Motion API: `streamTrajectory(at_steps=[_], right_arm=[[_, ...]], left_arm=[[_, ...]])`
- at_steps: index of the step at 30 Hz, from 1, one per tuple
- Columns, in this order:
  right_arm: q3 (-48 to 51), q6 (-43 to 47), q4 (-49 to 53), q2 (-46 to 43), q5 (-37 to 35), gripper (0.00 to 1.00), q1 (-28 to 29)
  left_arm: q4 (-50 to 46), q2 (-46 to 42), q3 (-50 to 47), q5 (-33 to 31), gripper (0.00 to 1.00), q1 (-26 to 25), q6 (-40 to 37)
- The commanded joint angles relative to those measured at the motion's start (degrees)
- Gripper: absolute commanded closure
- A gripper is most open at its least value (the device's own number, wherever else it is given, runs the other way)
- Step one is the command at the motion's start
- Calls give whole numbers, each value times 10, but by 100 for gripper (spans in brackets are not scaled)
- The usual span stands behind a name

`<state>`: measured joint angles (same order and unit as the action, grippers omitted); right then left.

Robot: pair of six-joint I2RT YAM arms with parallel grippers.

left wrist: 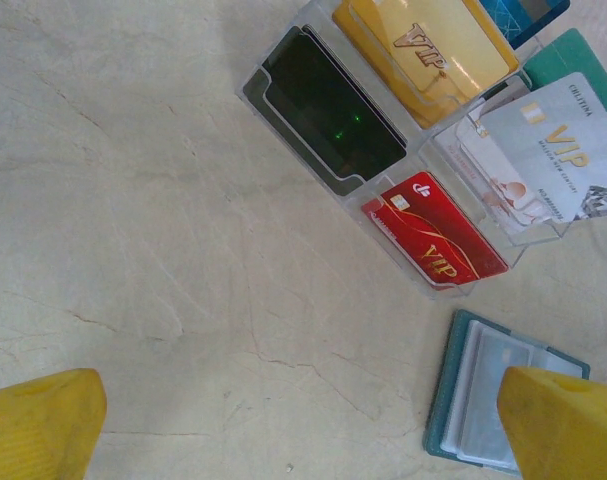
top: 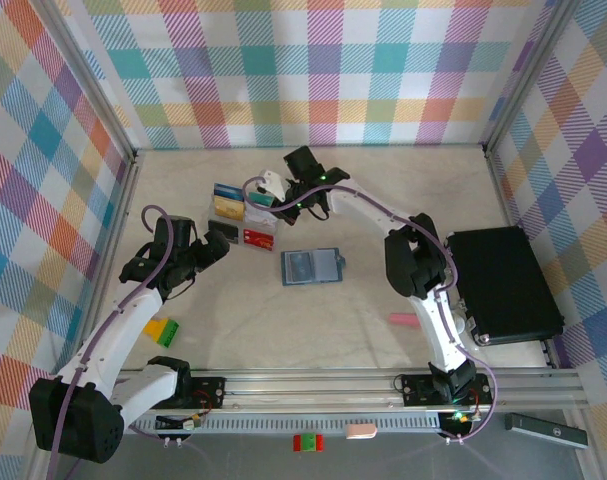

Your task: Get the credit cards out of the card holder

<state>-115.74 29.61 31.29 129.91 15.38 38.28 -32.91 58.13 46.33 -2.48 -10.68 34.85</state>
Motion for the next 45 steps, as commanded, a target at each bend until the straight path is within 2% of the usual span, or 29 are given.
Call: streamTrajectory(at_steps=[1,7,12,17,22,25,32,34,38,45], right_arm=[[-30,4,12,9,1,90,0],[-37,-51,27,-18,22,78,0],[7,-106,19,-77,24,74,0],[121,-212,-15,-170,-6,67,0],[249,-344,-29,-248,-69,64,0],[312,-400,-25,-281,-100,57,0],[414,-491,-30,-321,-94,35,1],[424,-507,-31,-319,-96,32,4],[426,-530,-33,-299,-87,33,10],[390,-542,-22,-241,-70,46,20]], left_arm=[[-12,0,0,4,0,8,-13],[-13,-1,0,6,0,8,-11],[-13,-1,2,12,0,8,-10],[0,1,1,36,0,8,-9],[30,18,3,98,0,7,-14],[47,29,6,127,0,4,-9],[87,63,11,147,0,-11,26],[101,75,11,151,0,-14,37],[121,93,13,156,0,-23,55],[125,114,23,153,0,-36,66]])
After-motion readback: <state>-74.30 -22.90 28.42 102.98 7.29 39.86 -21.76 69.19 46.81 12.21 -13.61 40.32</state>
